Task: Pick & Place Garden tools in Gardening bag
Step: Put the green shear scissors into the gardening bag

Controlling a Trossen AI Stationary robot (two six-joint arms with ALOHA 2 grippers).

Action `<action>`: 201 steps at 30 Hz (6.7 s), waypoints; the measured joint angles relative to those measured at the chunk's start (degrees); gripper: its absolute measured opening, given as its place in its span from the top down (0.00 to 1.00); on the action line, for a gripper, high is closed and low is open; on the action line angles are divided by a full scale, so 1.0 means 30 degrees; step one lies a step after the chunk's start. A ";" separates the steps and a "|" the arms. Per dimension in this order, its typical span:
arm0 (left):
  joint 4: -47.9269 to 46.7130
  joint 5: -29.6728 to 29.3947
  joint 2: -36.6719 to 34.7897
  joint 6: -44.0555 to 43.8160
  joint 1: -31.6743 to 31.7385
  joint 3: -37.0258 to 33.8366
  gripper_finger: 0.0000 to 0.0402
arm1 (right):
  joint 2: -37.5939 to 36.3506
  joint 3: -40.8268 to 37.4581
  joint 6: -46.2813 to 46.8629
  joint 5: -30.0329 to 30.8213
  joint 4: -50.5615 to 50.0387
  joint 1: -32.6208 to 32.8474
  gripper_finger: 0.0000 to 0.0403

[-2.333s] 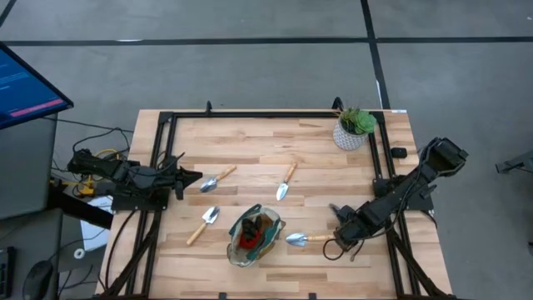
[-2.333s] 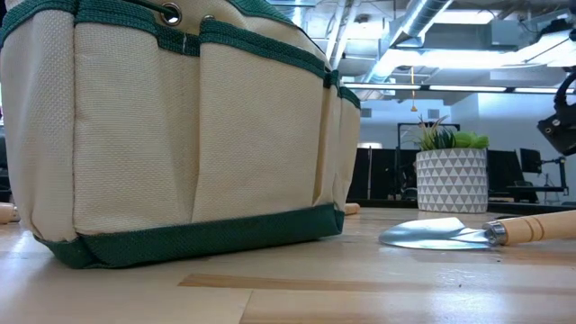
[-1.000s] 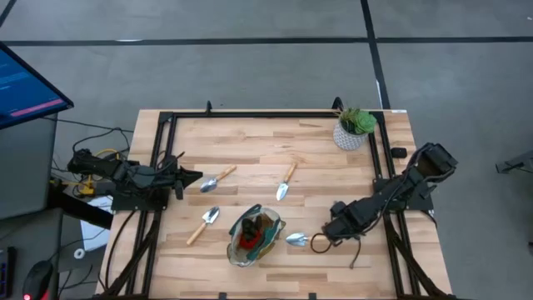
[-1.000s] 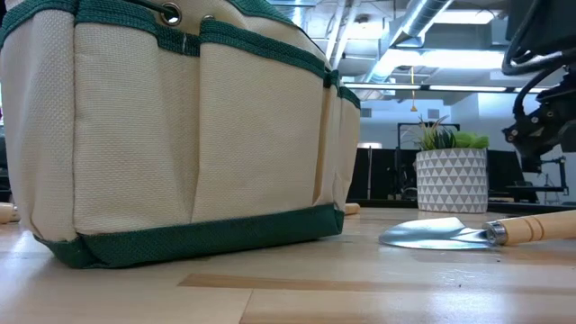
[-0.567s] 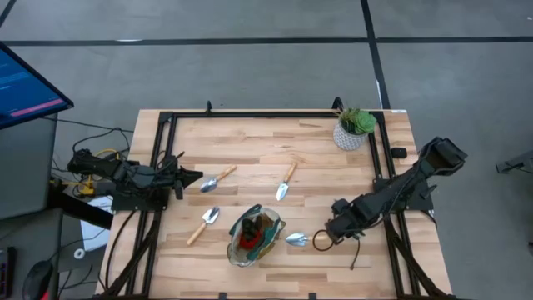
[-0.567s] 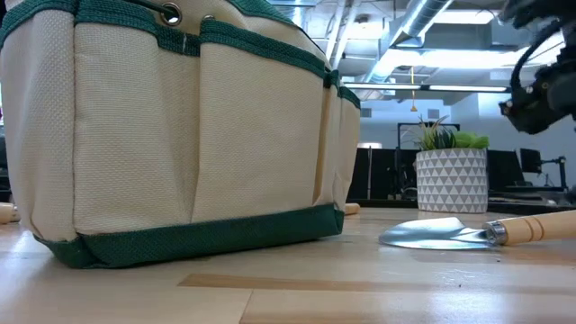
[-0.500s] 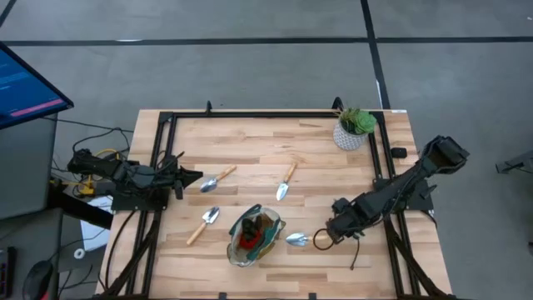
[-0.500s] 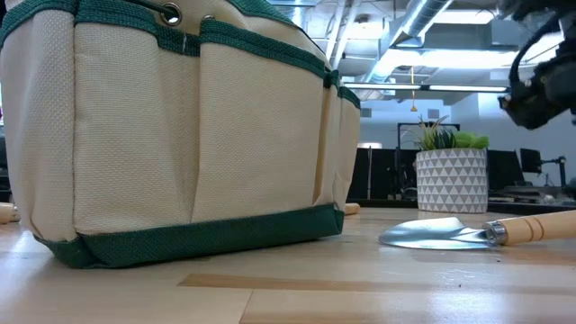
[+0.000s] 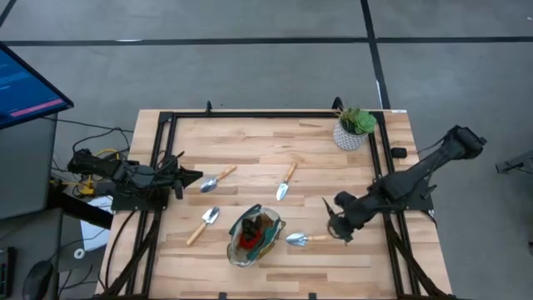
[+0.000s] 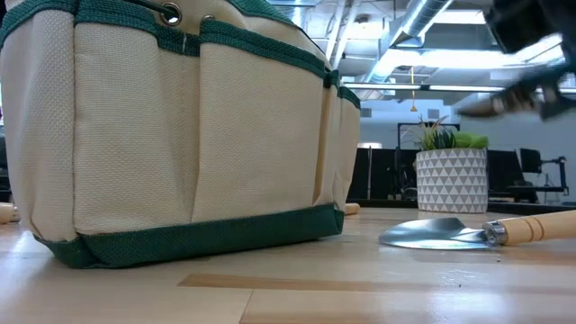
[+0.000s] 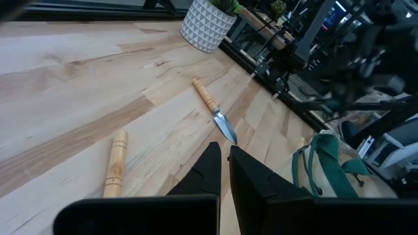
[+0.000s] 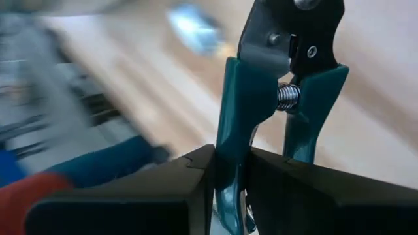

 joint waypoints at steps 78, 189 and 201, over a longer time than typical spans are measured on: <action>0.1300 0.0000 0.0007 0.0003 0.0002 0.0000 0.99 | 1.0398 0.0894 1.1222 -1.9870 2.4949 -0.9886 0.84; 0.2781 0.0036 0.0102 -0.0001 0.0005 -0.0007 0.99 | 0.3134 0.5340 -0.0495 -1.7658 1.6452 -1.2127 0.58; 0.2923 -0.0006 0.0102 0.0001 0.0003 -0.0007 0.99 | -0.1403 0.5306 -1.7006 -0.2360 -0.3572 -1.0396 0.63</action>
